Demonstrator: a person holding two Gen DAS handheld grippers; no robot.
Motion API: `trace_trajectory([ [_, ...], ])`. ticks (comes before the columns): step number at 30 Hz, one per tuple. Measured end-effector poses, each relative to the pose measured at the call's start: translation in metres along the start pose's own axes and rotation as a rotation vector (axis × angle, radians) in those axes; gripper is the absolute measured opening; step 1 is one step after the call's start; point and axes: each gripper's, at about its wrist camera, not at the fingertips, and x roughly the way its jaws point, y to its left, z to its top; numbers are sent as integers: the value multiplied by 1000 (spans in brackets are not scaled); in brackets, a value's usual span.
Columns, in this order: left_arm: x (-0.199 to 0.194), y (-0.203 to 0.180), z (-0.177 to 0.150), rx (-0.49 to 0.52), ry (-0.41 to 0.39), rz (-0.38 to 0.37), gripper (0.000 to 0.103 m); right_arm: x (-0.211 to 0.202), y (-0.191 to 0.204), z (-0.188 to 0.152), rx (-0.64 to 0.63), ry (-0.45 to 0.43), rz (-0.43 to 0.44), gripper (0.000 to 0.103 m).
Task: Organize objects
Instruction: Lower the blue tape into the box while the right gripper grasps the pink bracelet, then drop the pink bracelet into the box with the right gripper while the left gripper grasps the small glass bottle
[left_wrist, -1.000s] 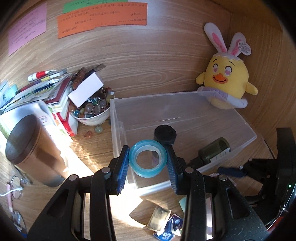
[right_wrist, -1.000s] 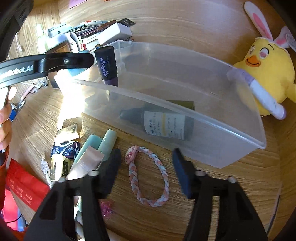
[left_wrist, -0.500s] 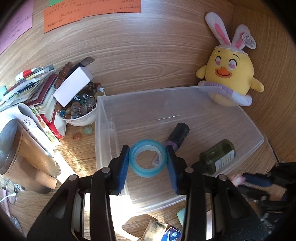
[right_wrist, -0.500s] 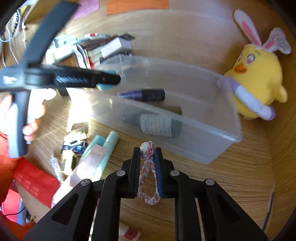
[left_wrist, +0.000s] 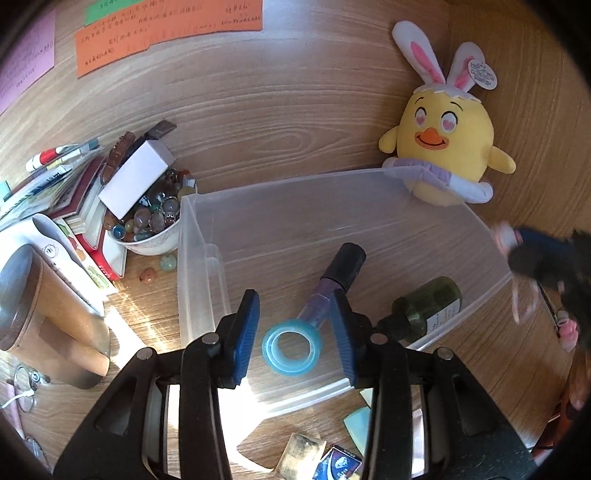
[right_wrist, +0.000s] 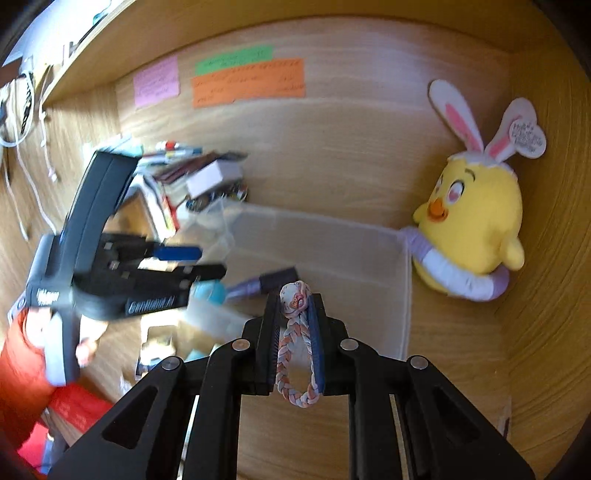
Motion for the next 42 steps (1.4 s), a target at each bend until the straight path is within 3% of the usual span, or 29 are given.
trace_trajectory([
  [7, -15, 4, 0, -17, -41, 5, 60, 9, -4, 18, -10, -18, -59, 14],
  [18, -44, 14, -11, -29, -101, 12, 91, 52, -8, 22, -24, 60, -89, 13],
  [32, -51, 35, -52, -57, -38, 34, 92, 92, 2, 11, -50, 160, -84, 14],
  [42, -33, 35, -84, -55, 72, -6, 92, 99, 2, 9, -50, 201, -52, 15],
])
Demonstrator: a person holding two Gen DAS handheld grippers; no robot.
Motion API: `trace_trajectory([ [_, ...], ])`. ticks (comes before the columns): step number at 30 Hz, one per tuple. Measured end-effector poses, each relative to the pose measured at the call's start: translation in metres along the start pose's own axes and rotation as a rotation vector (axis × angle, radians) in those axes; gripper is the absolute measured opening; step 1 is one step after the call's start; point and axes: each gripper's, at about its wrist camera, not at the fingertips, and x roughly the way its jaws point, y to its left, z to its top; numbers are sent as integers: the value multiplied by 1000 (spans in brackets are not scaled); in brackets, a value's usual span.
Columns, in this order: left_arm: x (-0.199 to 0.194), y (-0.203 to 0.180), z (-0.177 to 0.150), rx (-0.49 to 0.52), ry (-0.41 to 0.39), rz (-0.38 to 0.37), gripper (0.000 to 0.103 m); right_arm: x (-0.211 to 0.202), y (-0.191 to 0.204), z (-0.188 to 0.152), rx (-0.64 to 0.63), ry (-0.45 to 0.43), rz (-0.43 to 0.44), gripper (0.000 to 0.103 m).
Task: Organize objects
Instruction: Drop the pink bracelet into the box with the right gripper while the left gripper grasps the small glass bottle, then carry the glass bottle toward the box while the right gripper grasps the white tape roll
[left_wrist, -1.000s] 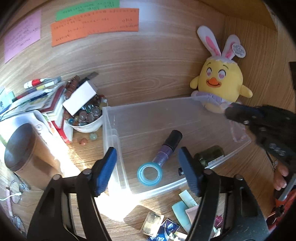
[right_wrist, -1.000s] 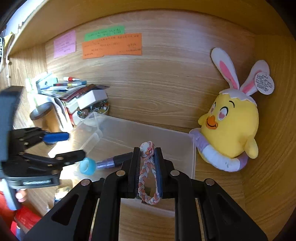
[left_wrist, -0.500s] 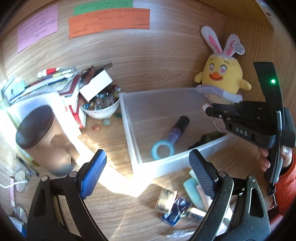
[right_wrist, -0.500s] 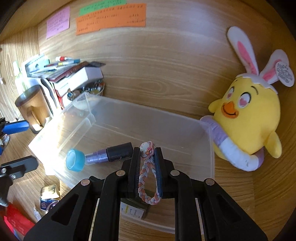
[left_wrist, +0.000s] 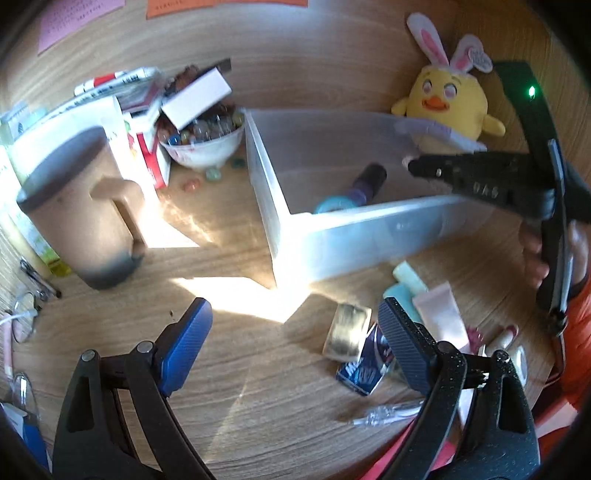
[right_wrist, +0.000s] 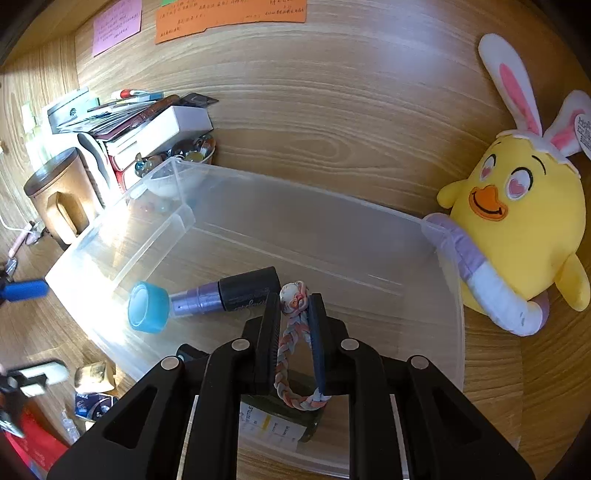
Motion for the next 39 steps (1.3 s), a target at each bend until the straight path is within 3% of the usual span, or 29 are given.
trace_trajectory([
  [6, 5, -2, -4, 6, 31, -43, 85, -9, -3, -1, 12, -2, 13, 32],
  [13, 10, -10, -5, 80, 85, -79, 73, -40, -3, -13, 20, -48, 31, 41],
  [17, 19, -11, -6, 94, 131, -99, 53, -63, -1, -27, 22, -84, 40, 48],
  [19, 20, -9, -5, 83, 132, -129, 50, -75, 2, -39, 18, -94, 43, 51],
  [26, 21, -3, 0, 36, 136, -170, 24, -96, 11, -74, 6, -84, 55, 55],
  [34, 15, 2, -1, -3, 118, -124, 24, -111, 19, -115, 29, -53, 87, 55],
  [39, 0, 5, -5, -24, 62, -74, 24, -118, 29, -132, 35, -40, 126, 57],
])
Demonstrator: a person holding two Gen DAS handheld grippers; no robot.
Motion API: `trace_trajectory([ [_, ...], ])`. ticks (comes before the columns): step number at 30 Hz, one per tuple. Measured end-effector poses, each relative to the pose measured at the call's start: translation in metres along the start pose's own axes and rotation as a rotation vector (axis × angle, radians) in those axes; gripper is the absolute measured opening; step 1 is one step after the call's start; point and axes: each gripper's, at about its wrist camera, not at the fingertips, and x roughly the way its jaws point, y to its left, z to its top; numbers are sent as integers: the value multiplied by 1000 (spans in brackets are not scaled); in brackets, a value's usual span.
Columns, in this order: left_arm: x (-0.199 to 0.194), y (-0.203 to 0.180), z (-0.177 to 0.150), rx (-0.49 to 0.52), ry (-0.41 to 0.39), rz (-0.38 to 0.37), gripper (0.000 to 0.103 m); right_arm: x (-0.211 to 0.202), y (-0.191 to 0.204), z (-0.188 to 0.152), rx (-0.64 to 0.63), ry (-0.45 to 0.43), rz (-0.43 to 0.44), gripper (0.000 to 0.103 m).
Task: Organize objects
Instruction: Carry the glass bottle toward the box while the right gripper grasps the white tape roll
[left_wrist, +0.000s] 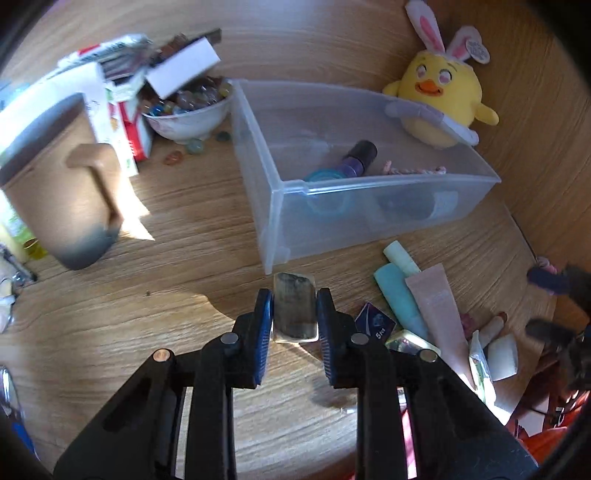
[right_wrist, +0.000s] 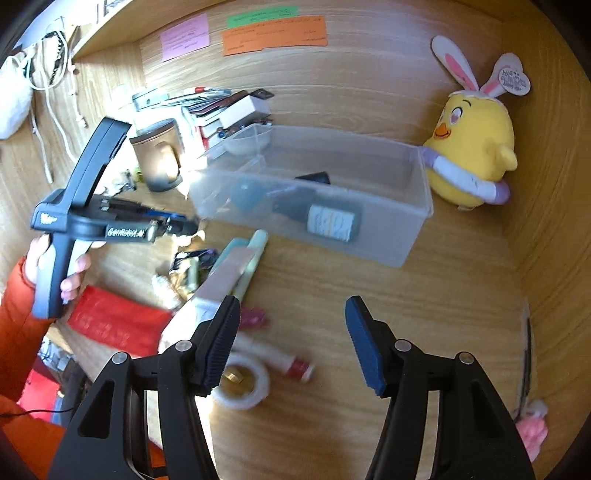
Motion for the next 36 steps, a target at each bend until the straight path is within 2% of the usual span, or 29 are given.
trace_trajectory([
  [5, -14, -5, -7, 0, -52, 43, 24, 6, 9, -17, 7, 38, 33, 57],
  [16, -39, -22, -17, 13, -133, 64, 24, 16, 18, -37, 23, 79, 76, 57],
  [20, -44, -30, -17, 26, -152, 55, 24, 14, 19, -38, 22, 64, 72, 56],
  [22, -45, -34, -16, 28, -161, 44, 24, 14, 19, -37, 20, 61, 73, 48],
  [24, -47, -36, -14, 32, -169, 35, 24, 15, 18, -36, 16, 67, 85, 36],
  [29, -50, -43, -10, 39, -189, 26, 24, 9, 17, -34, 17, 37, 63, 36],
  [36, -59, -49, -1, 36, -230, 2, 24, -7, 5, -12, 29, -39, 26, 36],
])
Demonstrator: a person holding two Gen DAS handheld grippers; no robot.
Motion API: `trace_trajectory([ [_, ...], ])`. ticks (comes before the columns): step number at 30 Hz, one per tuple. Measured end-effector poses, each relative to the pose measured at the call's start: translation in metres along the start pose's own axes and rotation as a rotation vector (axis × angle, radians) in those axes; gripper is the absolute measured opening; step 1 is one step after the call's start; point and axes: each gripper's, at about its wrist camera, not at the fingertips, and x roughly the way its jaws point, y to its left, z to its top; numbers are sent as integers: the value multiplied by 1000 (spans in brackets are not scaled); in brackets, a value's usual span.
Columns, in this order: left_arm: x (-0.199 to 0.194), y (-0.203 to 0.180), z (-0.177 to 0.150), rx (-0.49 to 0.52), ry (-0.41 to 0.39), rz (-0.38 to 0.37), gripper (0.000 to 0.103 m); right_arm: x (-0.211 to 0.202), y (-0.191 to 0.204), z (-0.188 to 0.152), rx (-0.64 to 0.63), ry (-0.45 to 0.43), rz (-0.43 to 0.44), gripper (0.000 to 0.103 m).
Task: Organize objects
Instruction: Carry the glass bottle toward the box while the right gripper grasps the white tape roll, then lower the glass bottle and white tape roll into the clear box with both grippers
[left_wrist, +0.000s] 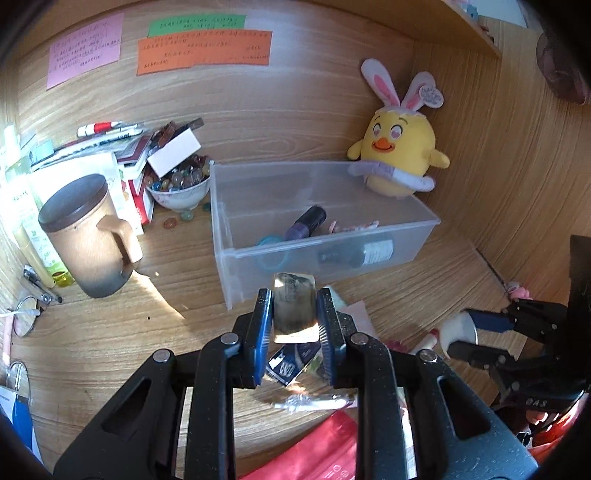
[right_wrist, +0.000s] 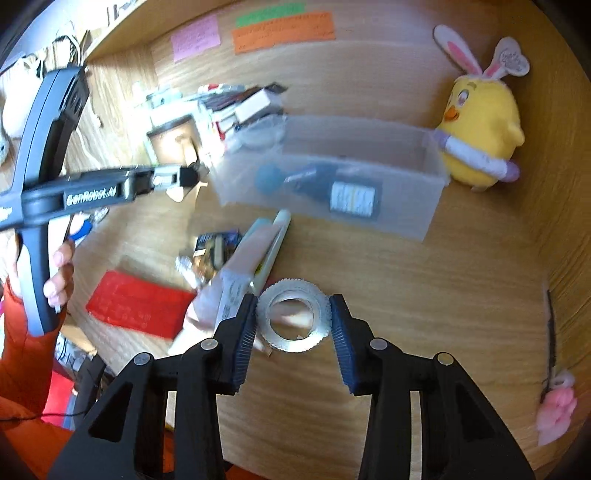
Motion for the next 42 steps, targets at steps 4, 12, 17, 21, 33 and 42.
trace_trajectory([
  [4, -4, -2, 7, -7, -29, -9, 24, 0, -9, 13, 27, -35, -31, 36],
  [12, -7, -4, 23, -13, -71, -18, 24, 2, -23, 39, 63, -96, -49, 36],
  [17, -7, -4, 34, -10, -90, -9, 24, 2, -29, 60, 60, -139, -65, 36],
  [21, -4, -2, 42, -11, -98, 5, 24, 2, -34, 76, 60, -175, -85, 36],
  [33, 16, -2, 69, 0, -104, 38, 24, 2, -41, 115, 36, -239, -120, 36],
  [42, 50, 1, 84, -3, -39, 34, 24, 14, -48, 143, 17, -234, -150, 36],
])
